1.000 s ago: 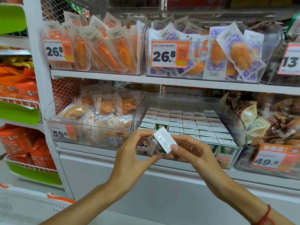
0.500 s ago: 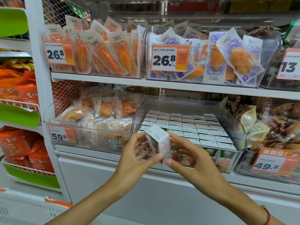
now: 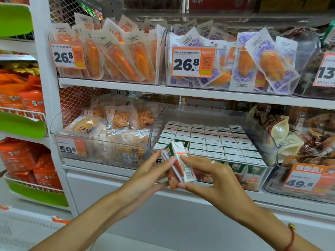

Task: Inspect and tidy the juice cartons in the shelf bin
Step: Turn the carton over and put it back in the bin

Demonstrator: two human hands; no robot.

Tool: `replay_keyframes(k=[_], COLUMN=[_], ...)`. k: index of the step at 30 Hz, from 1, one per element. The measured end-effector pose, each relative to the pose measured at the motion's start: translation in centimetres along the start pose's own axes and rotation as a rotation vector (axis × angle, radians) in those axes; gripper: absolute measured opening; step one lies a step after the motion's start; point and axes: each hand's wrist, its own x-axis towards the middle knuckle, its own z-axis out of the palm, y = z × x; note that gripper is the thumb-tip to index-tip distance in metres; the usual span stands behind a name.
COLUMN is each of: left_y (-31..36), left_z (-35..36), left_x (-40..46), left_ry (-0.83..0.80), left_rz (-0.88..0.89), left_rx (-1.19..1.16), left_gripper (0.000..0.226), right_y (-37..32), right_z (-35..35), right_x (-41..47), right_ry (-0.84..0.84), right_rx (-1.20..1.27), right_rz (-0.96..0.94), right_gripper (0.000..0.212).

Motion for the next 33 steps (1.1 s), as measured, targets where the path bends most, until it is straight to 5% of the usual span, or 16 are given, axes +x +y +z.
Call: replay_keyframes(k=[5, 10, 16, 20, 28, 33], left_y=[0.5, 0.5, 0.5, 0.5, 0.3, 0.4], left_z=[-0.2, 0.2, 0.3, 0.5, 1.8, 1.6], left_x=[-0.2, -0.3, 0.1, 0.0, 0.0, -0.1], left_ry=[0.024, 0.137, 0.21, 0.232, 0.353, 0.348], left_rz=[-0.129, -0.347, -0.387, -0.295, 0.252, 0.141], left_rx=[-0.088, -0.124, -0.139, -0.132, 0.201, 0.116], left_gripper=[0.044, 0.047, 0.051, 0.053, 0.049, 0.042], right_y=[-0.6, -0.8, -0.5, -0.3, -0.3, 0.4], right_z=[-0.6, -0.3, -0.1, -0.4, 0.3, 0.6], right_x=[0.3, 0.6, 0.9, 0.9, 0.9, 0.8], right_ry=[0.027, 0.044, 0.01, 0.015, -0.025, 0.102], right_rx=[0.324, 0.4, 0.471, 0.511, 0.749, 0.447], right_rz=[0.205, 0.425, 0.579, 0.593, 0.613, 0.393], right_gripper=[0.033, 0.03, 0.028, 0.033, 0.03, 0.029])
